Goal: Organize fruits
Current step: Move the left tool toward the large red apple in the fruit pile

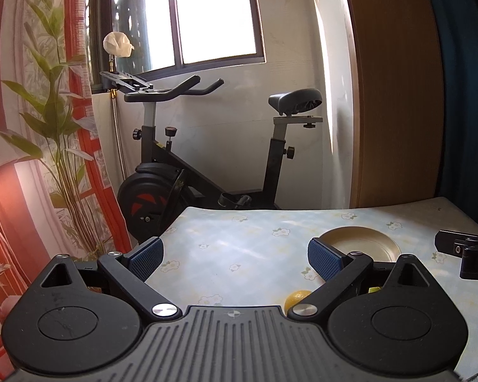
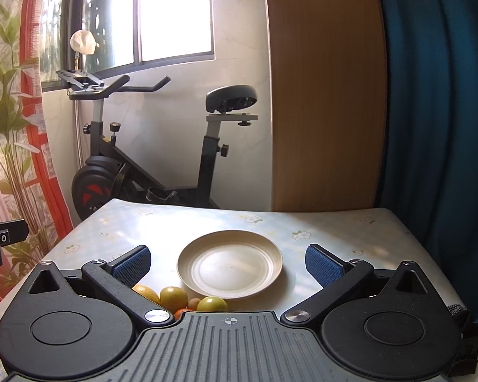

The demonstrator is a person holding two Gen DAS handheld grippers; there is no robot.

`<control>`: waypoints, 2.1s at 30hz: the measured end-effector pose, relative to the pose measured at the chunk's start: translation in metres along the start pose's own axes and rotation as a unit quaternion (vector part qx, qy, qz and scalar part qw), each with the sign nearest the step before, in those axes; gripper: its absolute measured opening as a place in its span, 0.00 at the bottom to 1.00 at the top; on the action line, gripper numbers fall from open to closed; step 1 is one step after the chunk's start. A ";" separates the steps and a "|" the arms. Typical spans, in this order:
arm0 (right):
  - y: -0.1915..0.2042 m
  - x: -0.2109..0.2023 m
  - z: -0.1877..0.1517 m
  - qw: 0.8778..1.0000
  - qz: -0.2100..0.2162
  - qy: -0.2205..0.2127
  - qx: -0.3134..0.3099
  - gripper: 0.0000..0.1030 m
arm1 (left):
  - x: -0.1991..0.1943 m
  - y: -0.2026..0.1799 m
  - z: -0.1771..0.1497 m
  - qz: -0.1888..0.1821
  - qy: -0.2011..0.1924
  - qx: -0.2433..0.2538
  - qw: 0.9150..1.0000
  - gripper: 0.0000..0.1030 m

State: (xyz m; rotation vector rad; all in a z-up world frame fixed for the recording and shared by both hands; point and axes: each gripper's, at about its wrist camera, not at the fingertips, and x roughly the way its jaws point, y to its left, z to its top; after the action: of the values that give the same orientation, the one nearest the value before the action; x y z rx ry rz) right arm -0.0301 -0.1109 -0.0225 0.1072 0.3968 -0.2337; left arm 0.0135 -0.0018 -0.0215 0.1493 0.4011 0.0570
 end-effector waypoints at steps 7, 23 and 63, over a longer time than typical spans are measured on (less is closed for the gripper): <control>0.004 0.029 -0.034 1.000 -0.006 -0.006 -0.022 1.00 | 0.027 -0.008 -0.014 0.020 -0.024 0.028 0.999 0.95; 0.010 0.073 -0.068 0.996 0.000 0.075 -0.044 1.00 | 0.075 0.006 -0.028 -0.040 0.015 0.032 0.999 0.95; -0.006 0.088 -0.087 0.988 0.062 0.127 -0.071 0.93 | 0.131 -0.004 -0.049 -0.149 0.116 0.029 0.982 0.79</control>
State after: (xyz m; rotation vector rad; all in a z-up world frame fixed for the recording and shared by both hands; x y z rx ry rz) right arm 0.0154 -0.1213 -0.1371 0.0216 0.6562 -0.0687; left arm 0.1147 0.0117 -0.1174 0.1389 0.6544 -0.2357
